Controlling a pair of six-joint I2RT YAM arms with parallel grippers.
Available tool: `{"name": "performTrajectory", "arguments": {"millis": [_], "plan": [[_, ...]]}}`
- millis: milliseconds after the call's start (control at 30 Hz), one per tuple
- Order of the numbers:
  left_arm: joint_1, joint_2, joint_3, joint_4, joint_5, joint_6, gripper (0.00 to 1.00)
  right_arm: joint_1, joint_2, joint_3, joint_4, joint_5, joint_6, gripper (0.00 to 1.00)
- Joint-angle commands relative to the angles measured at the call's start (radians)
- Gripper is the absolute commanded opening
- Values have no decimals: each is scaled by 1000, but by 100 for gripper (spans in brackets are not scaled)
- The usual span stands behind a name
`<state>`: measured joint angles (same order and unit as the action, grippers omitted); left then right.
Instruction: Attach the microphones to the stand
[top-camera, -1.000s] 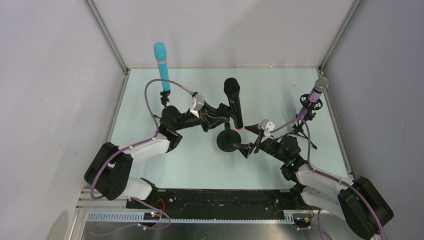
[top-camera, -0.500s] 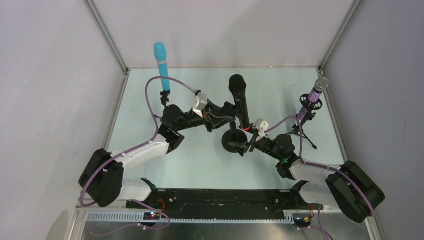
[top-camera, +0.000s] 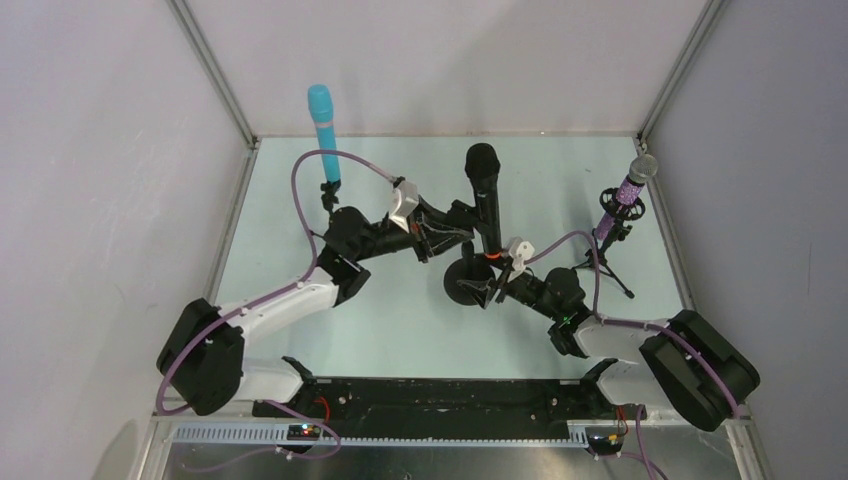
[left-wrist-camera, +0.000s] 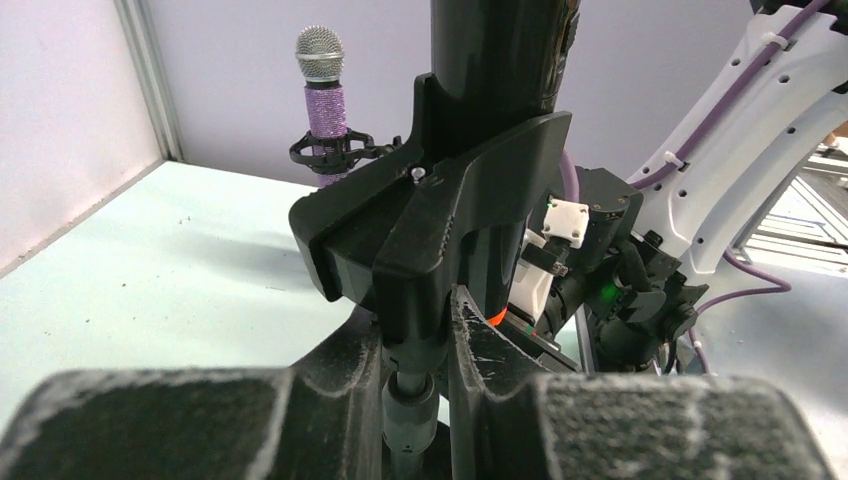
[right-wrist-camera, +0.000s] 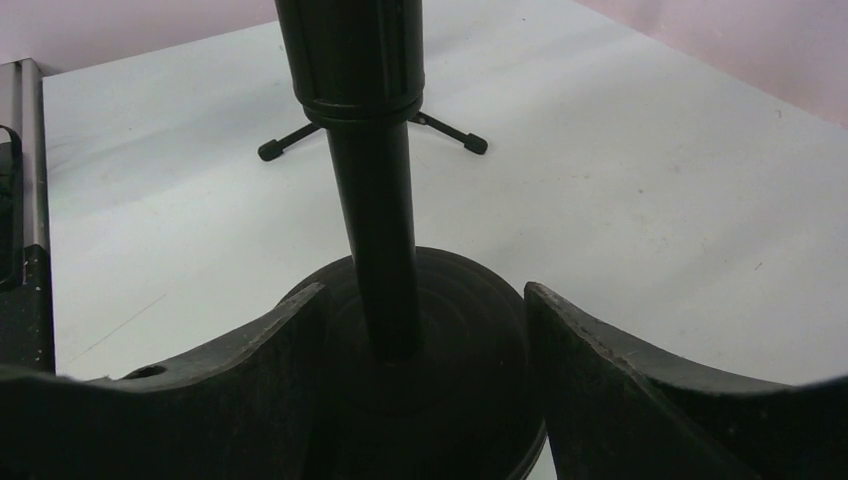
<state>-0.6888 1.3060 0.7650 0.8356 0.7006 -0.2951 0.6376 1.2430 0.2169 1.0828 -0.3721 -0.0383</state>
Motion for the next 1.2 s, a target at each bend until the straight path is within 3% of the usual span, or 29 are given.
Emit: {"name": "performTrajectory", "arguments": {"millis": [0,600,1167], "plan": [[-11,-83,81,88,-54,19,0,12,25,30,6,36,-32,74],[-12,-150,113,25,-96,53,0,69,132,4,-5,146,-90,72],[-11,-191,155,25,-6,9,0,91,257,-43,154,235,-88,74]]}}
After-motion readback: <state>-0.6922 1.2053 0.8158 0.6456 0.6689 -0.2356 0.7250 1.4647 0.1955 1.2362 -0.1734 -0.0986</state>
